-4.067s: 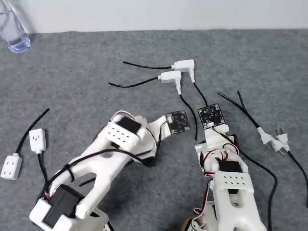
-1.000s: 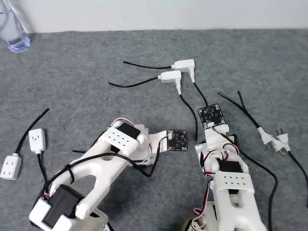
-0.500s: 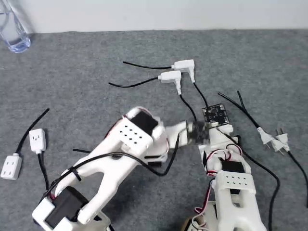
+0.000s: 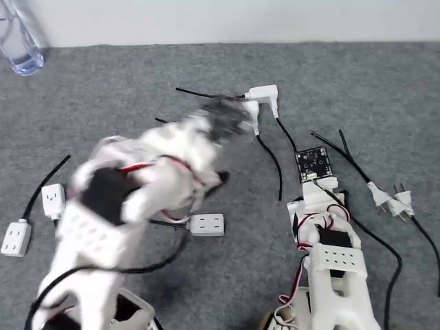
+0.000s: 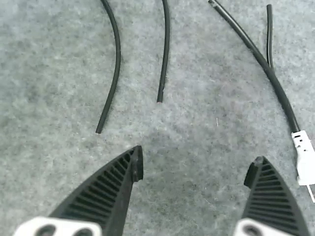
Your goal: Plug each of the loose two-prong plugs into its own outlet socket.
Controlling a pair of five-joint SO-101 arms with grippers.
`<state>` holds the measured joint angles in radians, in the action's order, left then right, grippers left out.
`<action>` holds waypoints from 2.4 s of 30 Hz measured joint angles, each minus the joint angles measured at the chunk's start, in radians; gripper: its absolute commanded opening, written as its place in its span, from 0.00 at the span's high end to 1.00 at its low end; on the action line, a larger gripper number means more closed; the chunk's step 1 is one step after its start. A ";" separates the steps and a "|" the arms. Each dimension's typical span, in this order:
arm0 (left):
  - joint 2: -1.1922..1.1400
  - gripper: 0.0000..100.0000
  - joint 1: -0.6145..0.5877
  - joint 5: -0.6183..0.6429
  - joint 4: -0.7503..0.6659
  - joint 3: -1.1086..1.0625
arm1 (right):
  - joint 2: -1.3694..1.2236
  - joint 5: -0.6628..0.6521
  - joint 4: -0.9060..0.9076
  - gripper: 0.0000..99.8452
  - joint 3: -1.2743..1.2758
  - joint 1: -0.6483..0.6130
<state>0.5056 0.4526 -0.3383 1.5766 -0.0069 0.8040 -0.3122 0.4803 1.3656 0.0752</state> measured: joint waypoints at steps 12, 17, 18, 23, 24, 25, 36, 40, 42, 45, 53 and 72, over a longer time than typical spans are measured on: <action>0.439 0.80 -0.631 0.218 -0.117 -0.347 | 0.000 0.000 0.000 0.67 0.000 -0.002; 0.623 0.80 -0.695 0.219 -0.310 -0.781 | 0.000 0.000 0.000 0.67 0.000 -0.002; 0.644 0.80 -0.703 0.206 -0.358 -0.865 | 0.000 0.000 0.000 0.67 0.000 -0.002; 0.700 0.80 -0.807 0.195 -0.614 -1.186 | 0.000 0.000 0.063 0.67 -0.021 0.025; 0.704 0.80 -0.812 0.216 -0.640 -1.235 | 0.000 0.000 0.104 0.68 -0.052 0.037; 0.707 0.80 -0.815 0.241 -0.657 -1.278 | 0.000 -0.002 0.158 0.68 -0.097 0.052; 0.726 0.80 -0.779 0.301 -0.842 -1.510 | -0.181 -0.399 0.743 0.70 -0.727 0.354; 0.741 0.80 -0.779 0.301 -0.853 -1.521 | -0.416 -0.433 0.790 0.83 -0.918 0.385; 0.744 0.80 -0.779 0.301 -0.855 -1.522 | -0.540 -0.437 0.790 0.87 -1.010 0.388; 0.744 0.80 -0.779 0.301 -0.856 -1.522 | -0.712 -0.442 0.793 0.84 -1.122 0.388; 0.744 0.80 -0.712 0.253 -0.856 -1.542 | -0.987 -0.502 0.796 0.80 -1.281 0.384; 0.744 0.80 -0.684 0.227 -0.873 -1.542 | -1.247 -0.589 0.628 0.90 -1.350 0.358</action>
<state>1.2497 -0.2317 -0.1112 0.7035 -1.5489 -0.4434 -0.9014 1.1078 0.0153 0.4327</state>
